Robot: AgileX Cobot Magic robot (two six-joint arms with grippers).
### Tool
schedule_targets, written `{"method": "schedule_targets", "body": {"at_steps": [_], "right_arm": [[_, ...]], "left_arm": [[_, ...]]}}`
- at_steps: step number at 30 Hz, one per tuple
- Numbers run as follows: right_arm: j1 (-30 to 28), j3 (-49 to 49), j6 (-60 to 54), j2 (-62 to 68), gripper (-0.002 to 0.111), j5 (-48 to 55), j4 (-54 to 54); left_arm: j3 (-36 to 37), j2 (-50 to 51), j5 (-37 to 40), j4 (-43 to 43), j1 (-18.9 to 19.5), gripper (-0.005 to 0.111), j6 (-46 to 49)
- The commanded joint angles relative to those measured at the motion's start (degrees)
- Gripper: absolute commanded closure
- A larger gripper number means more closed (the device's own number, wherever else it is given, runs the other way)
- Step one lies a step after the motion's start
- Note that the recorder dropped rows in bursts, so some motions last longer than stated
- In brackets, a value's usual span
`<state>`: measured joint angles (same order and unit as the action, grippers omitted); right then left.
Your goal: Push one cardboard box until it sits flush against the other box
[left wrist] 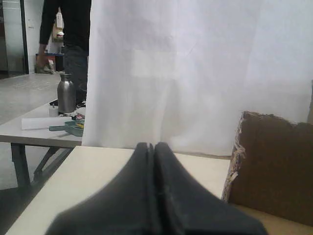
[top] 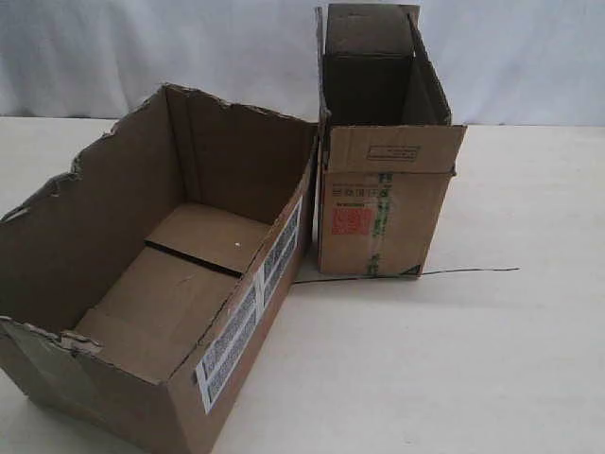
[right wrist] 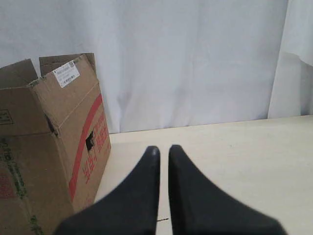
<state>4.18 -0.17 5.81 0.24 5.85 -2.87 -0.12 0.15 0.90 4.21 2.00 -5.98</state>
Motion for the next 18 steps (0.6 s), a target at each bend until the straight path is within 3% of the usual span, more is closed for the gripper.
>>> {"method": "schedule_targets", "body": {"at_steps": [1, 18], "right_arm": [[-0.08, 0.17, 0.13, -0.24, 0.103, 0.04, -0.62], [-0.08, 0.17, 0.13, -0.24, 0.103, 0.04, -0.62]], "left_arm": [[0.12, -0.15, -0.58, 0.03, 0.00, 0.107, -0.25], [0.12, -0.15, -5.53, -5.54, 0.00, 0.107, -4.98]]}}
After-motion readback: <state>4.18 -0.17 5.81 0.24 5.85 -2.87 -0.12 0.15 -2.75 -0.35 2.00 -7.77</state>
